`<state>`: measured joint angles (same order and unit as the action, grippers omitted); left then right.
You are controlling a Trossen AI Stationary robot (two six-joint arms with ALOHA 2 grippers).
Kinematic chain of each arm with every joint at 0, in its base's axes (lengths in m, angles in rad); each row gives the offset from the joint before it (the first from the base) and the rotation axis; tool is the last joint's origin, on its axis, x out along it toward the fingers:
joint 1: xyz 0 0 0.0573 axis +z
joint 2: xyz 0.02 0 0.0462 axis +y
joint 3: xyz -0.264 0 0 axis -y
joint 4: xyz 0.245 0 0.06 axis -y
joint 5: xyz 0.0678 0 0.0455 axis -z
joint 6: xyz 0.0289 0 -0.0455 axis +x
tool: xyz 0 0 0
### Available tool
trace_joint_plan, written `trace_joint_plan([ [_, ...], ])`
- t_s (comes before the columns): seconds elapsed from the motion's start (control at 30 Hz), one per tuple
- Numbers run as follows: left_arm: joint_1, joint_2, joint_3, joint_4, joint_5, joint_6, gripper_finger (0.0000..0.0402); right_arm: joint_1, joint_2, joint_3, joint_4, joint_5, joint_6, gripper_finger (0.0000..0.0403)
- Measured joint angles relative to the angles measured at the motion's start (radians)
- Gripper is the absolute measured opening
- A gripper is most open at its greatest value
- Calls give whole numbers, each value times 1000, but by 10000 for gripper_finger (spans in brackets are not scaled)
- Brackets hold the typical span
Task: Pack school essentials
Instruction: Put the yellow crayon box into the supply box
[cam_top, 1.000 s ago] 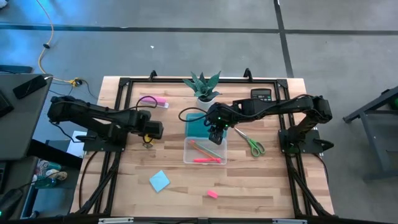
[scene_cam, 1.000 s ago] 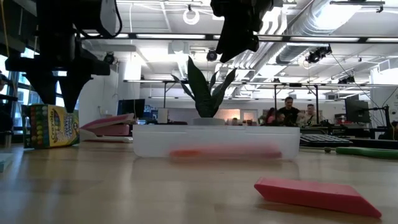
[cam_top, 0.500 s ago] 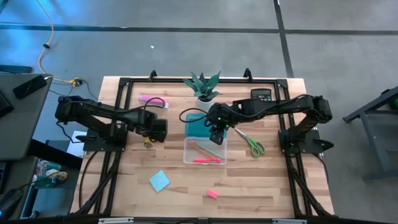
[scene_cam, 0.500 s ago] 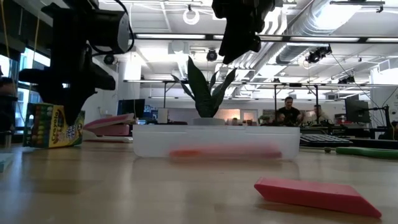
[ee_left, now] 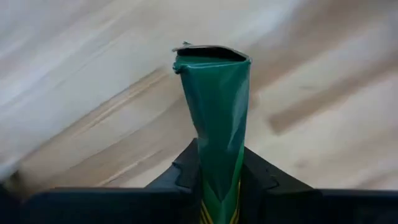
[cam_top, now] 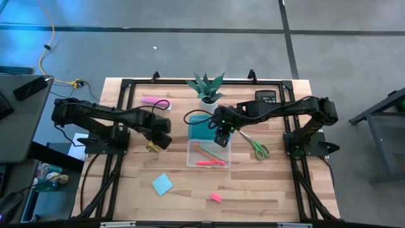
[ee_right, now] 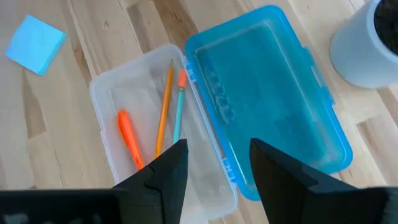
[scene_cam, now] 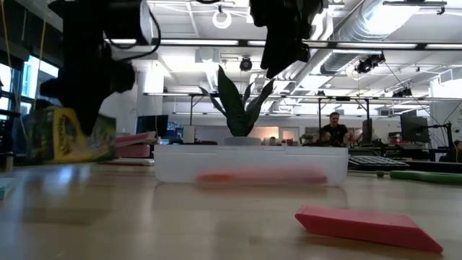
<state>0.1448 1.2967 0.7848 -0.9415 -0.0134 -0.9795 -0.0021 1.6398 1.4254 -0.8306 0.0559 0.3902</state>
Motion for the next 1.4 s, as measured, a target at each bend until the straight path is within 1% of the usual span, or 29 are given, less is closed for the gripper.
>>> trace_joint_plan([
  [0.2,4,-51,106,60,67,247,55,0,0,0,-27,-2,69,161],
  [0.3,19,-58,164,117,141,387,55,0,-14,0,-41,2,109,161],
  [0.4,36,-58,196,220,218,497,52,0,-52,0,-60,63,169,161],
  [0.5,57,-39,198,344,309,548,50,0,-102,0,-90,147,235,161],
  [0.63,84,13,198,442,455,597,50,0,-180,0,-133,272,337,161],
  [0.73,99,72,196,507,579,629,49,0,-230,0,-147,342,425,161],
  [0.83,108,143,199,624,711,633,49,0,-271,0,-153,369,482,161],
  [0.9,111,199,210,666,767,623,49,0,-288,0,-154,370,492,161],
  [1.0,110,284,255,676,800,633,49,0,-301,0,-156,368,486,161],
  [1.2,110,440,364,678,798,644,49,0,-304,0,-166,354,430,161],
  [1.33,110,514,415,667,778,643,49,0,-304,0,-169,354,414,161],
  [1.4,109,545,434,661,752,649,49,0,-304,0,-172,354,412,161],
])
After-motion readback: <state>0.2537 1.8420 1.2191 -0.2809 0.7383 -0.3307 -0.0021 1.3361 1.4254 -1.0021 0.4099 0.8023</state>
